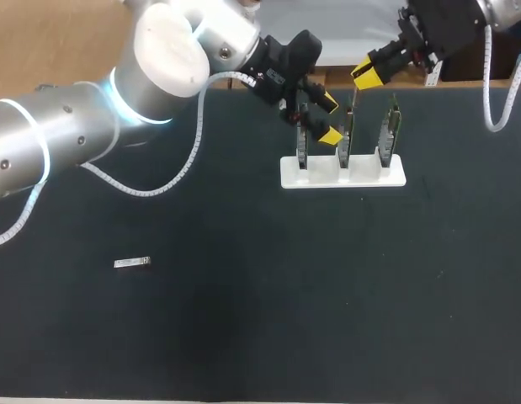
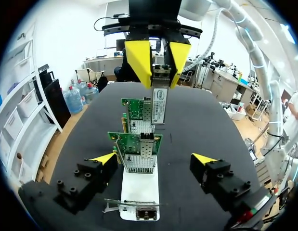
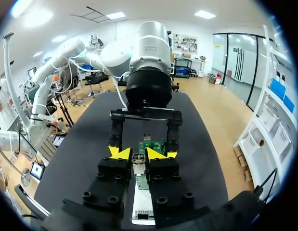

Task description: Pick up the optical module with the left hand, and insert it into the network port with the right hand.

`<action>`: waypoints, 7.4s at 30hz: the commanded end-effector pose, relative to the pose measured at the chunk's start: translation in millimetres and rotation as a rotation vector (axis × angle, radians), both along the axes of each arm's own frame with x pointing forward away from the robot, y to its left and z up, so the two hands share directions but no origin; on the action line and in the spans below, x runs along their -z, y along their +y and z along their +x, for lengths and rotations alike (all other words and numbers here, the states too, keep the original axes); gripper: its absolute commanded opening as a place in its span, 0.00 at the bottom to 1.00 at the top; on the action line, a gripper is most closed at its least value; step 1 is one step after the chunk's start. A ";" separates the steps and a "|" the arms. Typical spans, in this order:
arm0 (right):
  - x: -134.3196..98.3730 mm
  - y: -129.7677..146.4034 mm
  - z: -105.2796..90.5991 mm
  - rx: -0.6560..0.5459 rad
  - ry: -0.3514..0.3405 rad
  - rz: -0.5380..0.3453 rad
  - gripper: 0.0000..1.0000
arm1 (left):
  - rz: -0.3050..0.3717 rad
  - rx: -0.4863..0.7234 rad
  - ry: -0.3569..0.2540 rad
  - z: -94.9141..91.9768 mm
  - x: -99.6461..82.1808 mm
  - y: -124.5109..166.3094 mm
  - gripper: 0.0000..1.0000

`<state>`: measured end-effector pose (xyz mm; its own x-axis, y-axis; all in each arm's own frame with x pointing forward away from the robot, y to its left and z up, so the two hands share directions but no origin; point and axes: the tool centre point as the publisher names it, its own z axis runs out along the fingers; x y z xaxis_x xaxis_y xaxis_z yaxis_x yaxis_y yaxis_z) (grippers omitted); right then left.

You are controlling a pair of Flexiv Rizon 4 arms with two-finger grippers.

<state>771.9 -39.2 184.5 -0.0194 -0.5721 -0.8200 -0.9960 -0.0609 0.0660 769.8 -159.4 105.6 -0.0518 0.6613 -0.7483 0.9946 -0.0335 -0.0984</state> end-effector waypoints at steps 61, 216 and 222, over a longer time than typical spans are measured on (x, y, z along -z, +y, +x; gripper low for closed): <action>14.9 6.5 2.7 0.000 0.017 -0.038 0.00 | 0.005 0.003 0.003 2.0 -0.7 -1.0 1.00; 21.9 7.4 4.2 -0.017 -0.071 -0.066 0.00 | 0.005 0.003 0.003 2.0 -0.7 -1.0 1.00; 25.2 6.7 4.5 -0.012 -0.061 -0.067 0.00 | 0.005 0.003 0.003 2.0 -0.7 -1.0 1.00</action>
